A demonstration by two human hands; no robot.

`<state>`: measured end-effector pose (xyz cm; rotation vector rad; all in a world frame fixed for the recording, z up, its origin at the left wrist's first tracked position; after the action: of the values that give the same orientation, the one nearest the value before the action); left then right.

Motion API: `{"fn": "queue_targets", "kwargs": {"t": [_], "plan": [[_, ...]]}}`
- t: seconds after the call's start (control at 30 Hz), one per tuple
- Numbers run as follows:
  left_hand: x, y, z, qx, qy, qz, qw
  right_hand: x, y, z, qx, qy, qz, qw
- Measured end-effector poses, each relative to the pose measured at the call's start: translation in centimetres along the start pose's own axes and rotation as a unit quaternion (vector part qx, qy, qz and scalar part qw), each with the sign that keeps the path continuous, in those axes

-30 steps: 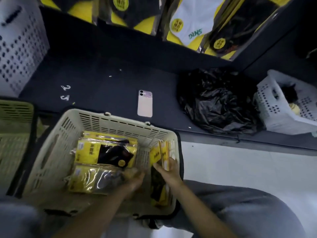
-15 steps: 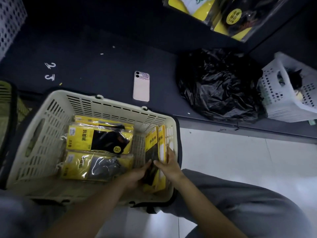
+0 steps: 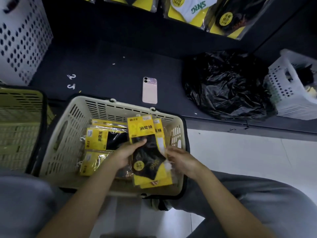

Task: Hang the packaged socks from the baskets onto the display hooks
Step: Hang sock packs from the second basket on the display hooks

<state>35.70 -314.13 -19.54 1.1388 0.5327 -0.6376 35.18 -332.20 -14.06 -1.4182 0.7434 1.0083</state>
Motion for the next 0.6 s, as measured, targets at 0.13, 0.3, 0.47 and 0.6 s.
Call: {"fn": "queue_targets", "kwargs": {"t": [0.13,0.3,0.47,0.6], "plan": [[-1.3,3.3,-6.8,0.120,0.117,0.049,0.985,2.0,-0.7,-1.6,-0.060,0.118,-0.032,0.991],[-1.6,1.1,-10.2,0.089,0.166,0.036,0.981,5.3,0.2,-0.7,-0.101,0.175,0.010,0.979],[-1.1,-0.2,-10.3,0.048,0.174,0.015,0.983,5.3,-0.2,-0.9,-0.189,0.316,-0.071,0.927],[-0.5,-0.3,-10.4,0.042,0.168,0.014,0.985,6.3,-0.2,-0.4,-0.244,0.276,-0.068,0.927]]}}
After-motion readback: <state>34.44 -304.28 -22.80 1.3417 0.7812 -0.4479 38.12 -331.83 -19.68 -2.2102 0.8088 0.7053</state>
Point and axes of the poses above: each hand's wrist, its own x-axis towards the middle knuckle, its own z-axis out of the palm, y = z × x, the point moved 7 cm from there along x, towards the middle knuckle, and after that the axes turned 11 degrees about z, right-handed, at the moved point
